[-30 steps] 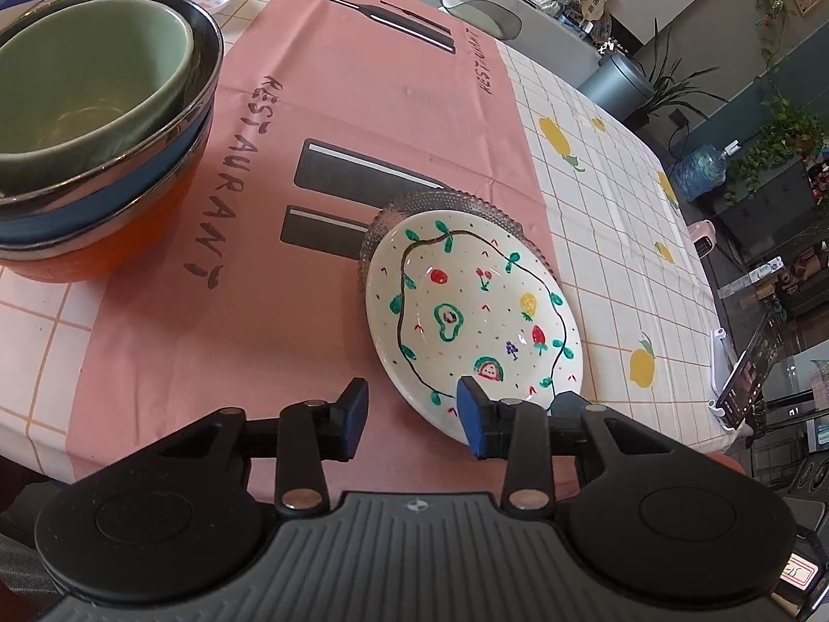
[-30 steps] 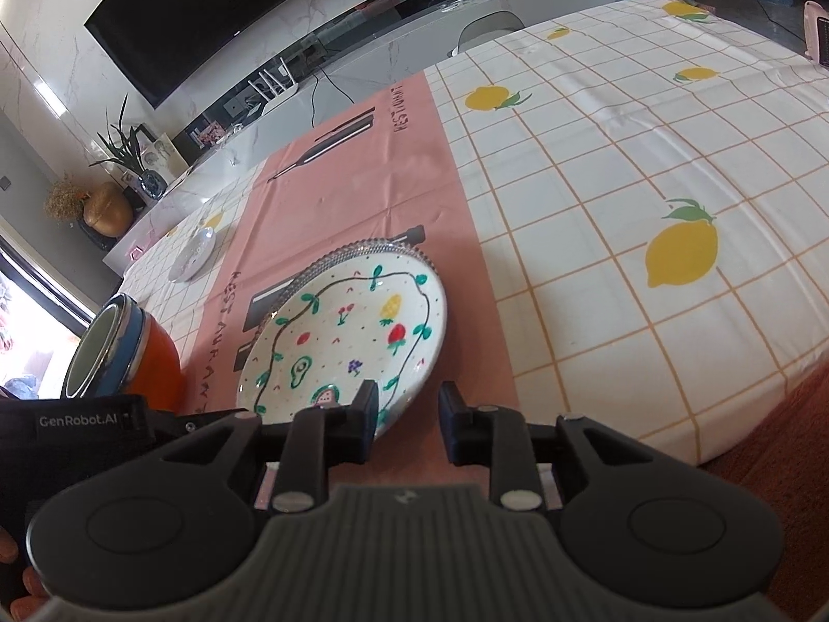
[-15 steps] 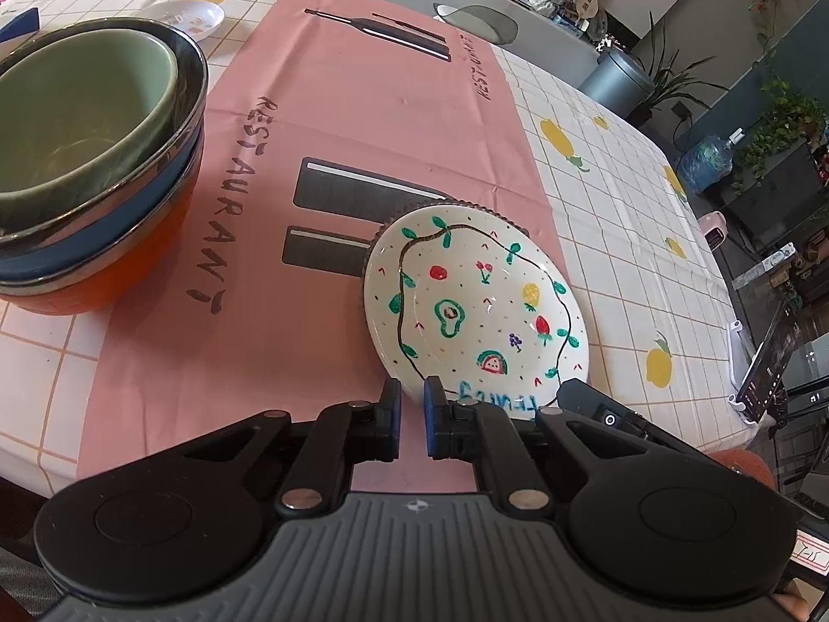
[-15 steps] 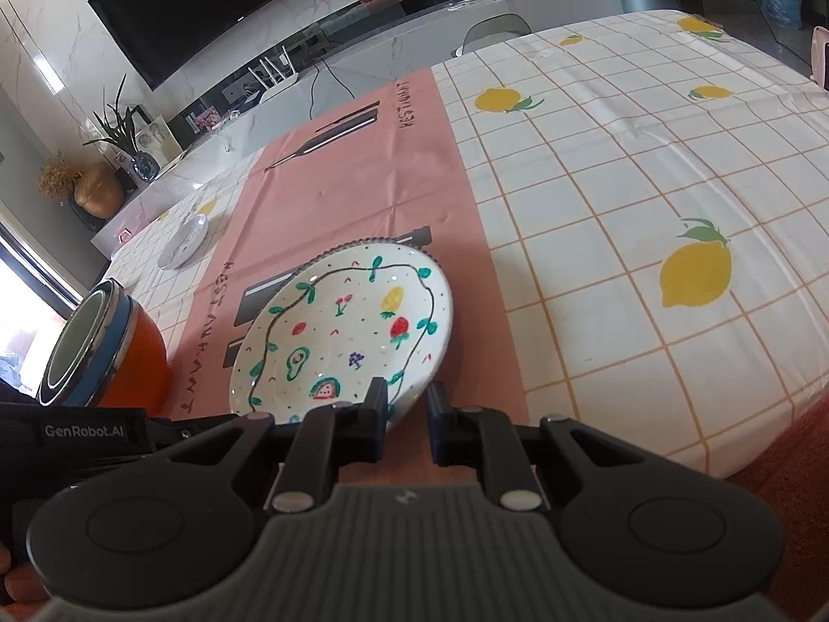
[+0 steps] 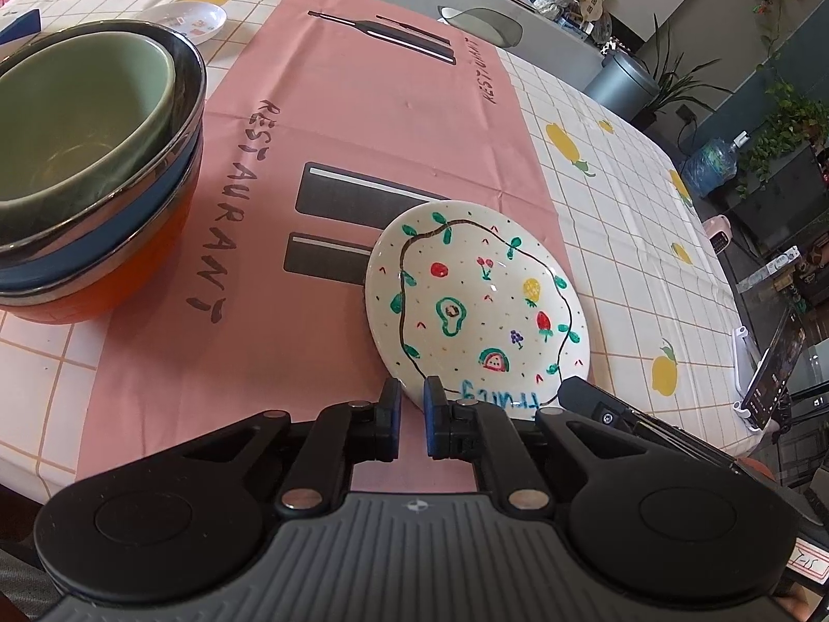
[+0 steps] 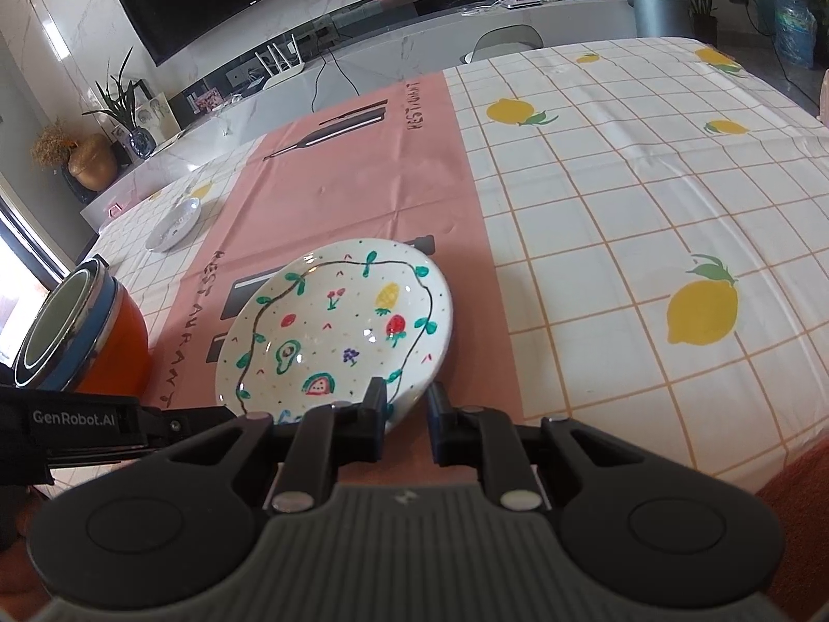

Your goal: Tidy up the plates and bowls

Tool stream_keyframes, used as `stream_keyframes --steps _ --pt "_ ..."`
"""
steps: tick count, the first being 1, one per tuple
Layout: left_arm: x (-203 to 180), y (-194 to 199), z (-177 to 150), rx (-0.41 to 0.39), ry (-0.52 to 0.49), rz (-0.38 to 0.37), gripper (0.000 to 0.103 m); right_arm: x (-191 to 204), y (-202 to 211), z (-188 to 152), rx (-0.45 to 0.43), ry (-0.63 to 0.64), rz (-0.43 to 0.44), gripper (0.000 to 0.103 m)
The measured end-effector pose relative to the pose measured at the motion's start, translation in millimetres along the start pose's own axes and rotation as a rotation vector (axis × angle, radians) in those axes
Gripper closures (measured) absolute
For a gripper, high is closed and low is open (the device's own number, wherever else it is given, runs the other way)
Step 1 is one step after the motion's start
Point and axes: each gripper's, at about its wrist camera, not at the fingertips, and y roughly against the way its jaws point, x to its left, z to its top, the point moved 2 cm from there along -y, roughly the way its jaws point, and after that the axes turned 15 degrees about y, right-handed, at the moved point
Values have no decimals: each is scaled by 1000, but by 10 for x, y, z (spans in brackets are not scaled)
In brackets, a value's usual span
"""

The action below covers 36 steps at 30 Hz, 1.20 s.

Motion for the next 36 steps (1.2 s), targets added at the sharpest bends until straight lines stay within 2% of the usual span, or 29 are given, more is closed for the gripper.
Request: stream_keyframes --steps 6,8,12,18,22,28,32,33,36 --pt "-14 71 18 -8 -17 -14 93 9 84 35 -15 18 -29 85" --pt "-46 126 39 -18 -35 -18 93 10 118 61 -23 18 -25 83" --pt "-97 265 122 -30 -61 -29 90 60 175 159 -46 38 -14 75" --pt "-110 517 329 -34 -65 -60 88 188 153 380 -67 67 23 72" --pt "-79 714 559 -67 -60 -74 87 348 118 574 -85 107 57 66" --pt "84 1032 991 -174 -56 -57 82 678 44 931 -111 183 123 57" --pt "329 1184 1328 -235 -22 -33 79 913 -54 1182 -118 238 164 53" --pt "386 1203 1391 -246 -14 -28 79 967 -90 1251 -118 254 169 49" --pt "640 1243 1648 -268 24 -4 79 1102 -225 1451 -106 294 183 49"
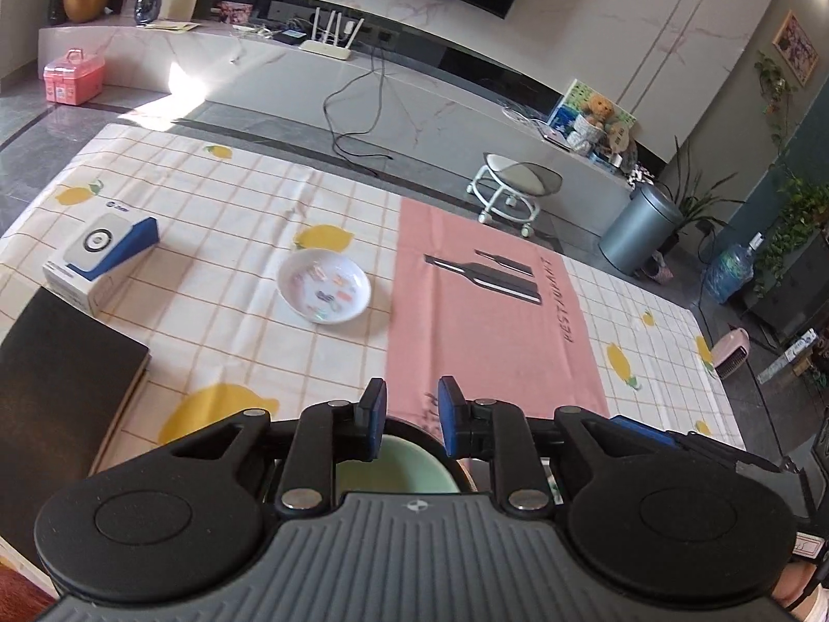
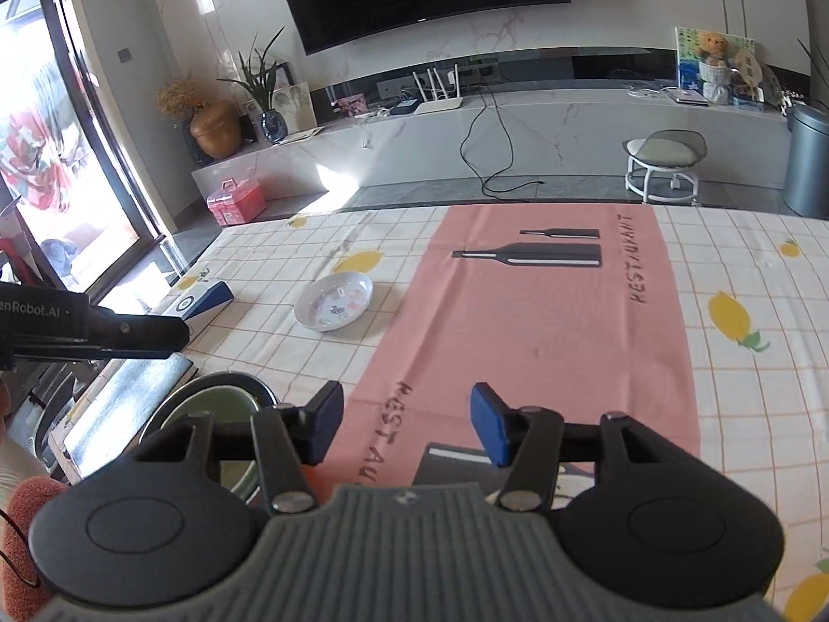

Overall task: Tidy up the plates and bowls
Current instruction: 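Move both grippers to the small white sticker-decorated dish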

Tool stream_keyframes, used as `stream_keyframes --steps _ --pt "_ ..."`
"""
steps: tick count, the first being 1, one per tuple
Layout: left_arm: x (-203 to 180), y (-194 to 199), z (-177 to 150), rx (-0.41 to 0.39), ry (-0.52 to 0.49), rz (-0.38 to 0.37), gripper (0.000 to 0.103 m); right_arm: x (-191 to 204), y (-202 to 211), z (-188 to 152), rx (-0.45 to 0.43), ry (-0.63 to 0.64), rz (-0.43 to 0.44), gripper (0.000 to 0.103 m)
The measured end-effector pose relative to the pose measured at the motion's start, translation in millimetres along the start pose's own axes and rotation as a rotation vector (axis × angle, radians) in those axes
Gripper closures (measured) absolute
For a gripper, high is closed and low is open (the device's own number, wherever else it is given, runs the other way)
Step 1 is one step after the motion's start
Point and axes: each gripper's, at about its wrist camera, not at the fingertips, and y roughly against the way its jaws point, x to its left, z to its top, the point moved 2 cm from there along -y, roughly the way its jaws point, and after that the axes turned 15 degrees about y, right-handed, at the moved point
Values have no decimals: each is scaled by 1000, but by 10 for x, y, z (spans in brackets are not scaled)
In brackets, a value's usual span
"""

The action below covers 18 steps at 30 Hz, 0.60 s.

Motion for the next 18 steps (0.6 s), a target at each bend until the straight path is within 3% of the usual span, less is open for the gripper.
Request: stream_keyframes --steps 11,13,18 --pt "563 -638 587 41 27 2 79 65 -1036 566 143 50 74 51" --pt "650 -814 638 51 38 -14 79 78 -1247 623 171 58 90 63" --pt "865 -1264 756 95 90 -34 79 79 -1781 745 215 37 145 74"
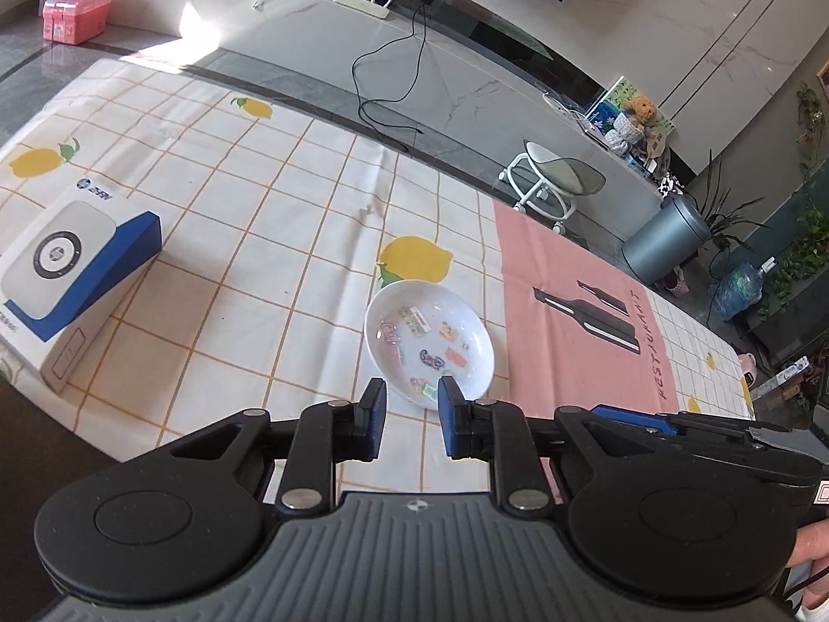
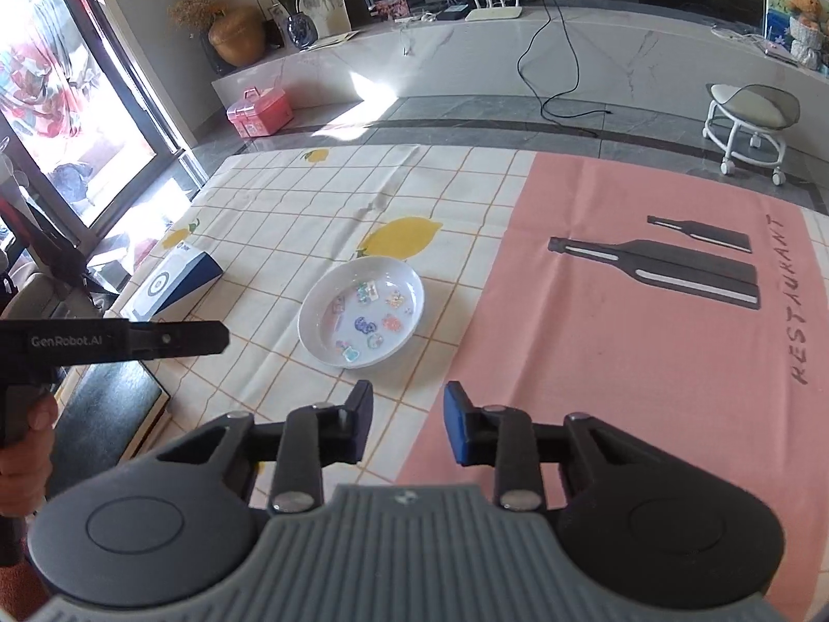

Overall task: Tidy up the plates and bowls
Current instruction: 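Move both grippers to the small white sticker-decorated dish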

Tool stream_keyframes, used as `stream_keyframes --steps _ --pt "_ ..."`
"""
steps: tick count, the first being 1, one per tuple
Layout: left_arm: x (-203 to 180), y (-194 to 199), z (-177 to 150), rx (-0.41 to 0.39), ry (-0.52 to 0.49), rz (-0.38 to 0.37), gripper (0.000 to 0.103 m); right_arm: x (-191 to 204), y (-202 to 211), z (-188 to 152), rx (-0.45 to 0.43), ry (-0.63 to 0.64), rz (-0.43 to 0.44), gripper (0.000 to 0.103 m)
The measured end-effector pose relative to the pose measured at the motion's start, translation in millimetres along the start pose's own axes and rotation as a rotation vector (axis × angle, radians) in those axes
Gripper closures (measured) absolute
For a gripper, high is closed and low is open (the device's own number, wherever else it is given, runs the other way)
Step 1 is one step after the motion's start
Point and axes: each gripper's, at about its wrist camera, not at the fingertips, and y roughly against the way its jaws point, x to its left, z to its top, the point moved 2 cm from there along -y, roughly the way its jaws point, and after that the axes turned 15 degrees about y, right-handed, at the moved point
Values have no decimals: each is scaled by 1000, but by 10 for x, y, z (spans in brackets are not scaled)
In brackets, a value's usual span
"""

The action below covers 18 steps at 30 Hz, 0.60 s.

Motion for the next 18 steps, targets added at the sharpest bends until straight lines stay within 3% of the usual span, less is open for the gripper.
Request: stream_keyframes --steps 8,16,18 --pt "156 -376 118 4 75 -28 79 -64 -574 208 21 -66 5 78" --pt "157 -543 140 3 63 -1 80 -178 -822 206 26 -155 19 86" --pt "153 -575 133 8 58 6 85 -206 -848 185 26 -177 27 89"
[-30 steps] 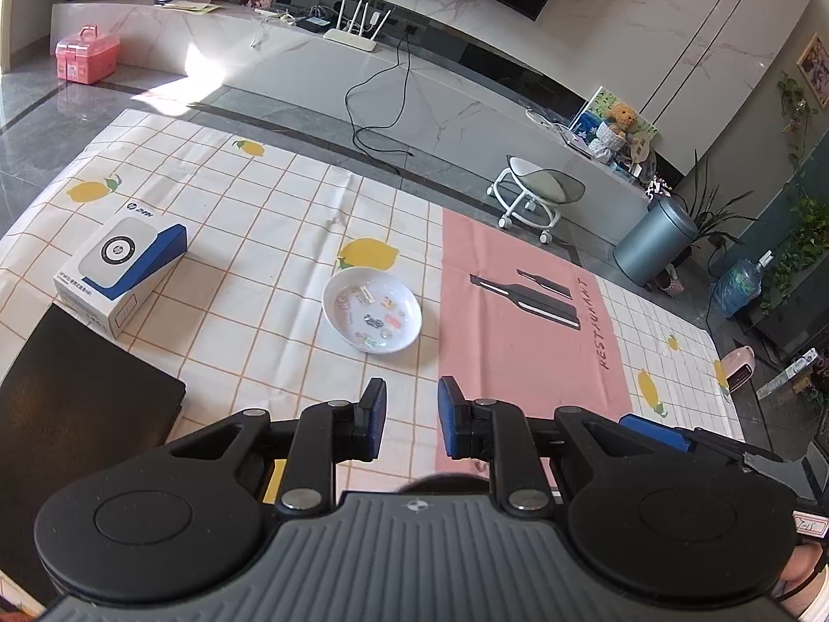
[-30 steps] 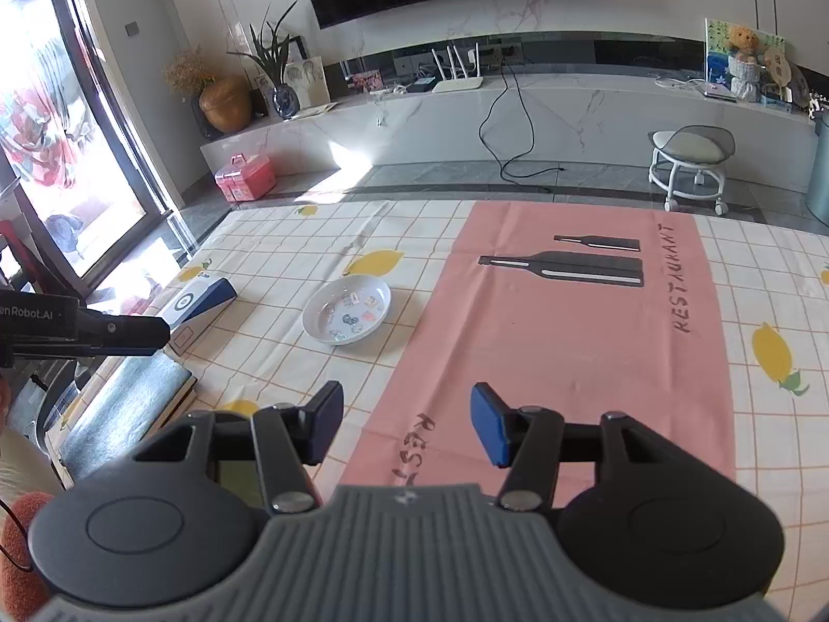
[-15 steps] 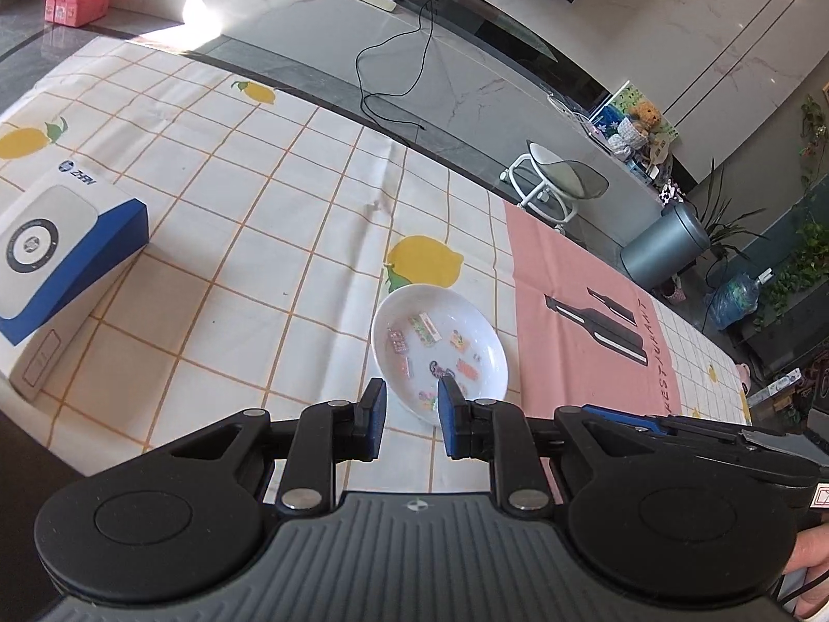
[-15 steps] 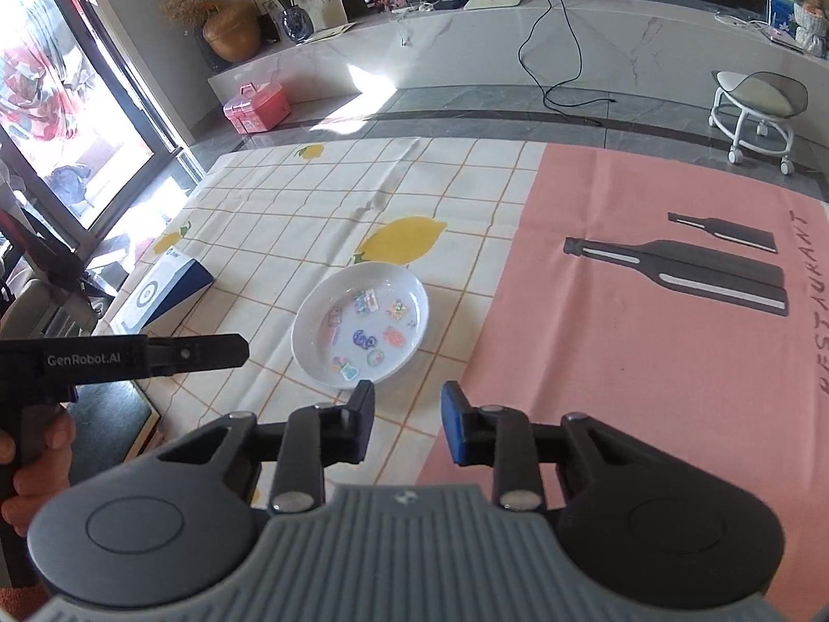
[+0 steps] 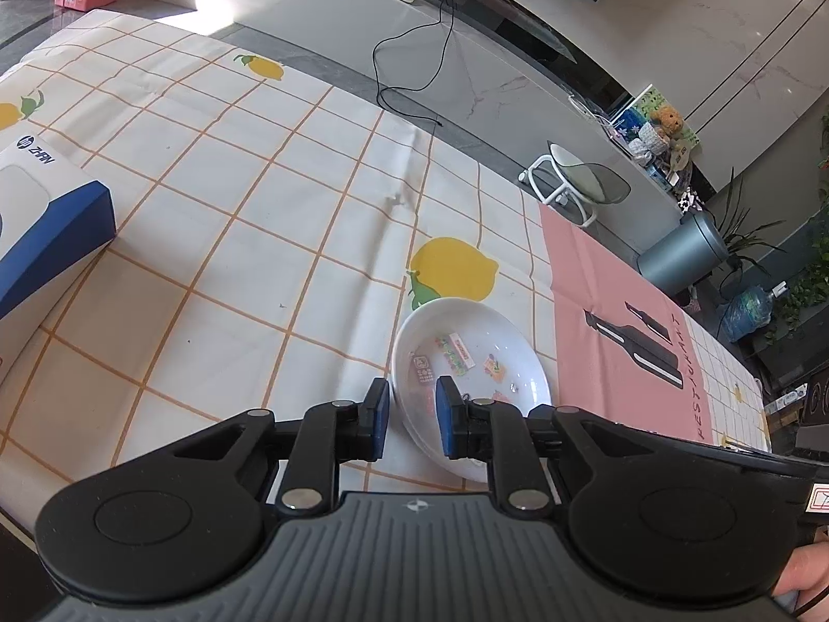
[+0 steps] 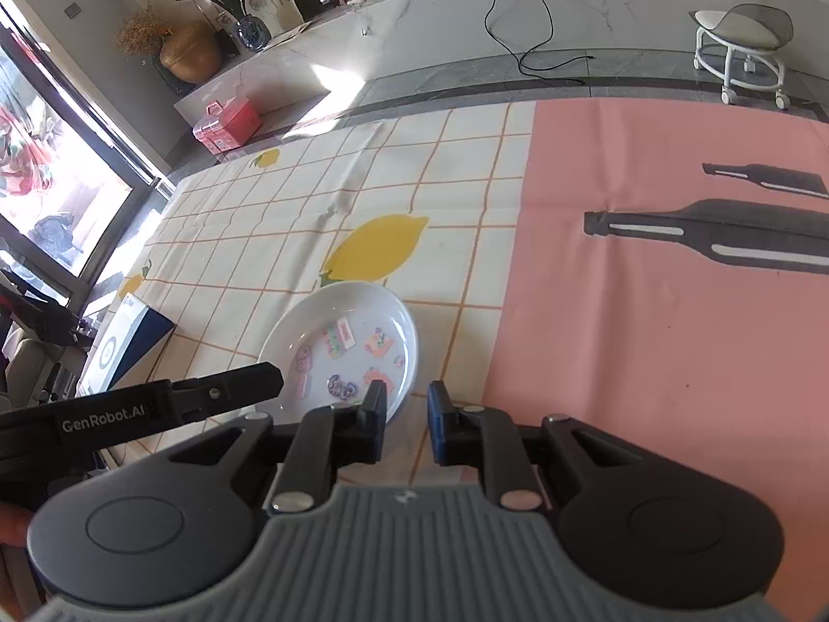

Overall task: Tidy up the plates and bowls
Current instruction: 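Move both grippers to the small white sticker-decorated dish, then close both grippers on the small dish rim, then carry the small dish with both grippers and lower it onto the painted plate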

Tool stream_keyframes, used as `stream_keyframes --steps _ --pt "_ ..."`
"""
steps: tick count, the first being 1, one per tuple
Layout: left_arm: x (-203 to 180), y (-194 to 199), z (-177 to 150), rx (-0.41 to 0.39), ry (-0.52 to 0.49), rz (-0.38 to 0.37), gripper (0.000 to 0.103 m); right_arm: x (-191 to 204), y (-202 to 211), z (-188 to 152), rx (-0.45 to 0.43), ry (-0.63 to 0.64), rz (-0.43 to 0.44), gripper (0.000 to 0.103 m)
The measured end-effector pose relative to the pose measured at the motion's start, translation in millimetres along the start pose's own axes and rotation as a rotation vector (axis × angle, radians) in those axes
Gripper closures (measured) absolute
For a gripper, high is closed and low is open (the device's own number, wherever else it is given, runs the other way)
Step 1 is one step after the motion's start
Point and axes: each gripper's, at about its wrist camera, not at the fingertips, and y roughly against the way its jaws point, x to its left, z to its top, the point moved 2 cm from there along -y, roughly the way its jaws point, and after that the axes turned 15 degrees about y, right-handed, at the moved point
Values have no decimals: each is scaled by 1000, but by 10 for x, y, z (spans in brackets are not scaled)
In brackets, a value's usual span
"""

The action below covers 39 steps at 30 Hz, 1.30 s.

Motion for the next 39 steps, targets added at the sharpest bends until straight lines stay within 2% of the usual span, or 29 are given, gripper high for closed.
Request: stream_keyframes --steps 4,10,15,21,30,39 --pt "-28 -25 -10 -7 -22 23 95 -43 -19 -17 -17 -38 17 97" --pt "-67 46 -37 13 -18 27 97 -68 39 -41 -29 -87 15 99" --pt "-223 273 -92 36 7 27 98 -16 296 -75 -62 -100 17 100" --pt "-567 675 -248 31 -8 19 99 71 811 -189 -115 -109 1 101" --pt "-1123 1259 -768 -3 -89 -22 99 57 1694 -600 -233 -175 -13 102" --pt "-1425 1486 -1531 -4 -113 -89 99 -96 2432 -1278 -317 -257 -28 103"
